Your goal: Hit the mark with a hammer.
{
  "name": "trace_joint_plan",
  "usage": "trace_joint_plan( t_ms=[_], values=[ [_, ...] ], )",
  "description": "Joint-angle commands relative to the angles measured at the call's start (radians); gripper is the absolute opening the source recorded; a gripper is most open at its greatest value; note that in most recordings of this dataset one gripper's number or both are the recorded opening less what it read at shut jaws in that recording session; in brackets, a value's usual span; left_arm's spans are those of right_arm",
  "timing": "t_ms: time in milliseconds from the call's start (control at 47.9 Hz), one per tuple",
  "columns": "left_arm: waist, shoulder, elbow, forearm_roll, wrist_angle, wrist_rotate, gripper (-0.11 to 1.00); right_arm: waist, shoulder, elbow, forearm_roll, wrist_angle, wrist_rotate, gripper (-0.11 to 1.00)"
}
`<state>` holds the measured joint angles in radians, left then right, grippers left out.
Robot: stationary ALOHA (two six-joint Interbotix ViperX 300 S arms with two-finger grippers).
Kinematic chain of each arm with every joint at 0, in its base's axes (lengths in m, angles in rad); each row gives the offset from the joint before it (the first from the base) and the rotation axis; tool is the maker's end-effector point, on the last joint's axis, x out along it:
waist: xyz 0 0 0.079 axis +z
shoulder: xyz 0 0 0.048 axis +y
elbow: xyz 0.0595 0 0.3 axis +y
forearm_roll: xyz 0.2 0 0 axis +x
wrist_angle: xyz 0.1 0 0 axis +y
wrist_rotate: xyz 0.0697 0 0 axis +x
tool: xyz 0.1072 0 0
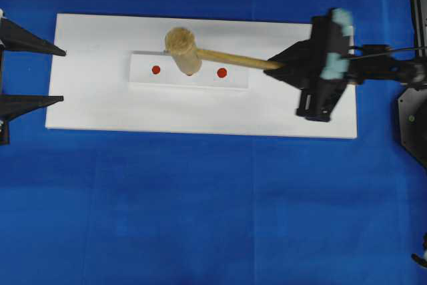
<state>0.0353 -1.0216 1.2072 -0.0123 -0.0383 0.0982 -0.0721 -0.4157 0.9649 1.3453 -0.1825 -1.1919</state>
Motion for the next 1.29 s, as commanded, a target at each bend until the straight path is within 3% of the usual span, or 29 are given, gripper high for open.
trace_joint_plan(
  t_ms=[0, 209, 438, 647, 814, 918, 1272],
  values=[
    [0.002, 0.008, -0.009, 0.000, -0.006, -0.002, 0.81, 0.006, -0.101, 0.014, -0.015, -0.008, 0.000, 0.03],
    [0.002, 0.006, -0.009, 0.000, -0.005, -0.002, 0.81, 0.006, -0.267, 0.094, -0.015, -0.020, -0.011, 0.03],
    [0.002, 0.006, -0.009, 0.000, -0.005, -0.002, 0.81, 0.006, -0.278, 0.130, -0.014, -0.038, -0.011, 0.03],
    [0.002, 0.006, -0.009, 0.000, -0.005, -0.002, 0.81, 0.005, -0.166, 0.153, 0.002, -0.034, -0.005, 0.03],
    [0.002, 0.006, -0.011, 0.000, -0.005, -0.002, 0.81, 0.006, 0.054, 0.167, 0.080, -0.035, 0.000, 0.03],
    [0.002, 0.003, -0.011, 0.000, -0.005, -0.002, 0.81, 0.006, 0.091, 0.150, 0.097, -0.032, -0.005, 0.03],
    [0.002, 0.000, -0.011, 0.000, -0.005, -0.002, 0.81, 0.006, -0.141, 0.123, 0.084, -0.029, -0.057, 0.03]
  ],
)
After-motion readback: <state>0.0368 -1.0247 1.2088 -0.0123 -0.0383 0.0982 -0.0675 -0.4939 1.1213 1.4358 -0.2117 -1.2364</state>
